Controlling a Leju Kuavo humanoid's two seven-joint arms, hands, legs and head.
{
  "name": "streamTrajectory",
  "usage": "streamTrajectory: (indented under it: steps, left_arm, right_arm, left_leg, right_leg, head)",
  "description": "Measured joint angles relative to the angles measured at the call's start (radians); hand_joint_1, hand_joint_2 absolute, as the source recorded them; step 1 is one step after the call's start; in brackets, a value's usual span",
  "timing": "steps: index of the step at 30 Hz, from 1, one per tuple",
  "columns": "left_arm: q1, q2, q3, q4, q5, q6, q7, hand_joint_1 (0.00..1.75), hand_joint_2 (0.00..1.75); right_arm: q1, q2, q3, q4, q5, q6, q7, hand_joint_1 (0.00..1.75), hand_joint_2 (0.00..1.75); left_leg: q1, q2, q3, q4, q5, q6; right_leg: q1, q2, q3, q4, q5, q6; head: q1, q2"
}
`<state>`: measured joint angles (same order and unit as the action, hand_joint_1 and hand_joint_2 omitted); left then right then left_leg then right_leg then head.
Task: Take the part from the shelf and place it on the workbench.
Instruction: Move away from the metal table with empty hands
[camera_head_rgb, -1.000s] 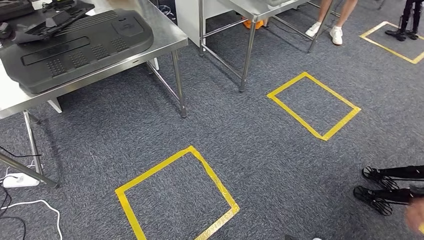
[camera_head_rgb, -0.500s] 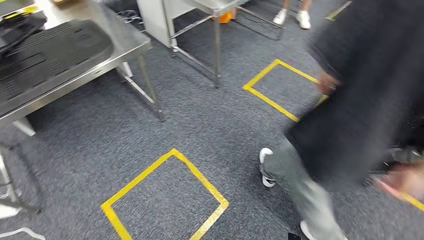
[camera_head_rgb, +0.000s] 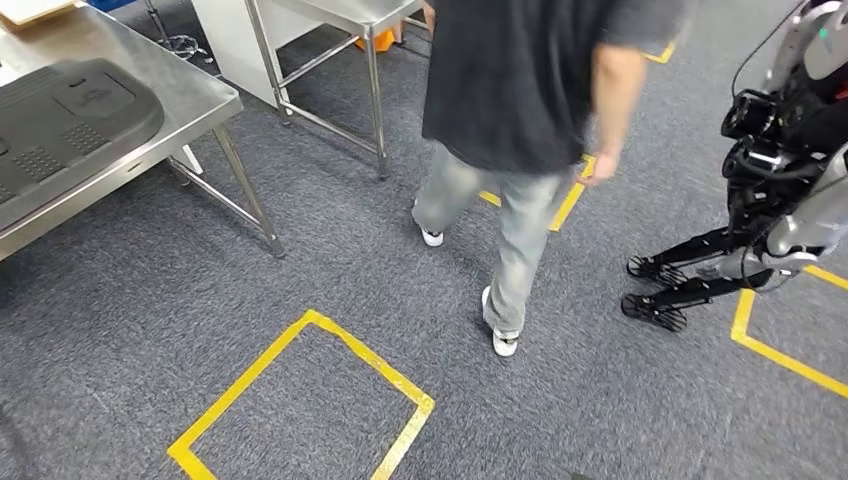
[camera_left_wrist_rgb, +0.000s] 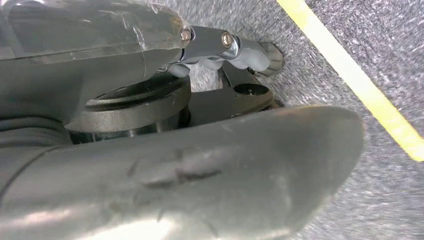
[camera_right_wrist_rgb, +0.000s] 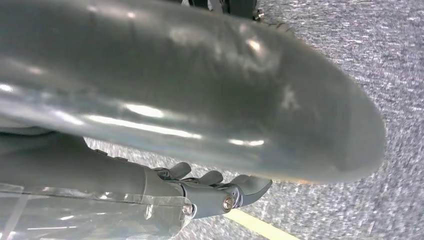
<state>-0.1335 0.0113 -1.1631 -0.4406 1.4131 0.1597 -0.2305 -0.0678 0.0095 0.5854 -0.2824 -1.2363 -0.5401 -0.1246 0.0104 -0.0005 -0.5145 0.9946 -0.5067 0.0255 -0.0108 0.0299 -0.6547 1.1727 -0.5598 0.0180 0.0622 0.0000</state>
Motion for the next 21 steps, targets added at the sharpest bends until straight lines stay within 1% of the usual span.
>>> streamTrajectory:
  steps: [1, 2, 3, 4, 5, 6, 7, 8, 9, 10, 11, 12, 13, 14, 15, 16, 17, 18, 19, 20, 21]
  left_arm:
    - [0.001, 0.000, 0.000, 0.000, 0.000, 0.000, 0.001, 0.00, 0.00]
    - [0.002, 0.000, 0.000, 0.000, 0.000, 0.000, 0.001, 0.00, 0.00]
    - [0.002, 0.000, 0.000, 0.000, 0.001, 0.000, 0.002, 0.00, 0.00]
    - [0.001, 0.000, 0.000, 0.000, 0.001, 0.000, 0.002, 0.00, 0.00]
    - [0.001, 0.000, 0.000, 0.000, 0.000, 0.000, 0.003, 0.00, 0.00]
    - [0.000, 0.000, 0.000, 0.000, -0.001, 0.000, 0.003, 0.00, 0.00]
    - [-0.001, 0.001, 0.000, 0.000, -0.002, 0.000, 0.003, 0.00, 0.00]
    - [-0.002, 0.001, 0.000, 0.000, -0.002, 0.000, 0.003, 0.00, 0.00]
    - [-0.003, 0.001, 0.000, 0.000, -0.002, 0.000, 0.003, 0.00, 0.00]
    - [-0.005, 0.001, 0.000, 0.000, -0.003, 0.000, 0.003, 0.00, 0.00]
    - [-0.007, 0.001, 0.000, 0.000, -0.002, 0.000, 0.003, 0.00, 0.00]
    - [-0.009, 0.001, 0.000, 0.000, -0.002, -0.001, 0.003, 0.00, 0.00]
    - [-0.011, 0.001, 0.000, 0.000, -0.002, -0.001, 0.003, 0.00, 0.00]
    - [-0.012, 0.001, 0.000, 0.000, -0.002, -0.002, 0.003, 0.00, 0.00]
    - [-0.012, 0.001, 0.000, 0.000, -0.003, -0.003, 0.003, 0.00, 0.00]
    - [-0.011, 0.001, 0.000, 0.000, -0.003, -0.003, 0.003, 0.00, 0.00]
    - [-0.009, 0.001, 0.000, 0.000, -0.003, -0.003, 0.003, 0.00, 0.00]
    - [-0.008, 0.002, -0.001, 0.000, -0.003, -0.003, 0.003, 0.00, 0.00]
    - [-0.008, 0.002, -0.001, 0.000, -0.003, -0.004, 0.003, 0.00, 0.00]
    - [-0.007, 0.002, -0.001, 0.000, -0.004, -0.004, 0.003, 0.00, 0.00]
    - [-0.008, 0.002, -0.002, 0.000, -0.003, -0.004, 0.003, 0.00, 0.00]
  right_arm:
    - [-0.002, 0.000, 0.000, 0.000, -0.002, 0.000, 0.001, 0.00, 0.00]
    - [-0.002, 0.000, 0.001, 0.000, -0.004, 0.000, 0.001, 0.00, 0.00]
    - [-0.001, 0.000, 0.001, 0.000, -0.005, 0.000, 0.002, 0.00, 0.00]
    - [0.000, 0.000, 0.002, 0.000, -0.005, 0.000, 0.002, 0.00, 0.00]
    - [0.001, 0.000, 0.002, 0.000, -0.005, 0.000, 0.002, 0.00, 0.00]
    - [0.001, 0.000, 0.004, 0.000, -0.005, 0.000, 0.002, 0.00, 0.00]
    - [0.000, 0.000, 0.007, -0.001, -0.005, 0.000, 0.003, 0.00, 0.00]
    - [-0.002, 0.000, 0.010, -0.002, -0.006, 0.000, 0.004, 0.00, 0.00]
    - [-0.003, 0.001, 0.013, -0.002, -0.008, 0.000, 0.005, 0.00, 0.00]
    - [-0.002, 0.001, 0.015, -0.003, -0.011, -0.001, 0.006, 0.00, 0.00]
    - [-0.002, 0.001, 0.016, -0.003, -0.014, -0.001, 0.006, 0.00, 0.00]
    - [-0.001, 0.001, 0.016, -0.003, -0.017, -0.001, 0.006, 0.00, 0.00]
    - [-0.001, 0.001, 0.017, -0.003, -0.020, -0.002, 0.006, 0.00, 0.00]
    - [-0.003, 0.001, 0.018, -0.003, -0.022, -0.002, 0.006, 0.00, 0.00]
    - [-0.004, 0.002, 0.020, -0.003, -0.024, -0.003, 0.006, 0.00, 0.00]
    - [-0.005, 0.002, 0.022, -0.003, -0.026, -0.003, 0.006, 0.00, 0.00]
    - [-0.006, 0.003, 0.024, -0.003, -0.029, -0.004, 0.006, 0.00, 0.00]
    - [-0.006, 0.003, 0.027, -0.003, -0.032, -0.004, 0.006, 0.00, 0.00]
    - [-0.005, 0.004, 0.029, -0.003, -0.035, -0.004, 0.006, 0.00, 0.00]
    - [-0.005, 0.004, 0.031, -0.003, -0.037, -0.004, 0.006, 0.00, 0.00]
    - [-0.005, 0.004, 0.033, -0.003, -0.038, -0.004, 0.005, 0.00, 0.00]
  left_leg:
    - [-0.001, 0.016, -0.001, 0.000, 0.000, 0.002]
    - [-0.002, 0.030, -0.001, 0.001, -0.001, 0.002]
    - [-0.003, 0.043, -0.002, 0.001, -0.002, 0.002]
    - [-0.002, 0.054, -0.001, 0.003, -0.004, 0.000]
    - [-0.001, 0.065, 0.000, 0.004, -0.006, -0.003]
    - [-0.001, 0.074, 0.002, 0.006, -0.010, -0.007]
    - [-0.004, 0.083, 0.003, 0.010, -0.014, -0.013]
    - [-0.006, 0.090, 0.004, 0.012, -0.017, -0.018]
    - [-0.009, 0.096, 0.006, 0.013, -0.019, -0.024]
    - [-0.011, 0.104, 0.008, 0.013, -0.020, -0.029]
    - [-0.010, 0.108, 0.010, 0.012, -0.022, -0.035]
    - [-0.008, 0.100, 0.012, 0.017, -0.029, -0.042]
    - [-0.005, 0.082, 0.006, 0.038, -0.046, -0.047]
    - [-0.003, 0.058, -0.009, 0.079, -0.074, -0.051]
    - [-0.002, 0.033, -0.033, 0.138, -0.106, -0.053]
    - [-0.002, 0.018, -0.064, 0.205, -0.137, -0.053]
    - [-0.002, 0.012, -0.091, 0.263, -0.158, -0.053]
    - [-0.002, 0.010, -0.108, 0.296, -0.162, -0.052]
    - [-0.002, 0.008, -0.111, 0.296, -0.149, -0.049]
    - [-0.002, 0.005, -0.097, 0.259, -0.119, -0.046]
    - [-0.001, -0.006, -0.072, 0.195, -0.078, -0.042]
  right_leg:
    - [-0.002, -0.013, -0.032, 0.067, -0.030, 0.004]
    - [-0.004, -0.019, -0.054, 0.115, -0.045, 0.007]
    - [-0.007, -0.023, -0.060, 0.132, -0.043, 0.010]
    - [-0.009, -0.028, -0.045, 0.106, -0.021, 0.012]
    - [-0.011, -0.037, -0.012, 0.045, 0.013, 0.013]
    - [-0.011, -0.059, 0.026, -0.028, 0.040, 0.013]
    - [-0.009, -0.079, 0.057, -0.091, 0.062, 0.009]
    - [-0.007, -0.093, 0.074, -0.128, 0.071, 0.004]
    - [-0.003, -0.100, 0.078, -0.141, 0.070, -0.003]
    - [0.000, -0.092, 0.075, -0.141, 0.070, -0.010]
    - [0.000, -0.081, 0.075, -0.143, 0.072, -0.017]
    - [-0.001, -0.072, 0.076, -0.146, 0.074, -0.022]
    - [-0.003, -0.062, 0.076, -0.149, 0.077, -0.030]
    - [-0.004, -0.053, 0.077, -0.152, 0.080, -0.037]
    - [-0.003, -0.042, 0.077, -0.153, 0.081, -0.041]
    - [-0.001, -0.031, 0.076, -0.152, 0.082, -0.046]
    - [0.001, -0.019, 0.076, -0.152, 0.082, -0.048]
    - [0.003, -0.006, 0.076, -0.151, 0.082, -0.049]
    - [0.004, 0.008, 0.076, -0.150, 0.082, -0.049]
    - [0.005, 0.022, 0.077, -0.148, 0.081, -0.049]
    - [0.005, 0.037, 0.077, -0.145, 0.080, -0.048]
  head:
    - [0.004, 0.000]
    - [0.005, 0.000]
    - [0.005, 0.000]
    - [0.005, 0.000]
    - [0.007, 0.000]
    - [0.009, 0.000]
    - [0.012, 0.000]
    - [0.012, 0.000]
    - [0.011, 0.000]
    - [0.008, 0.000]
    - [0.004, 0.000]
    - [0.001, 0.000]
    - [-0.002, 0.000]
    - [-0.006, 0.000]
    - [-0.010, 0.000]
    - [-0.013, 0.000]
    - [-0.014, 0.000]
    - [-0.015, 0.000]
    - [-0.016, 0.000]
    - [-0.016, 0.000]
    - [-0.017, 0.000]
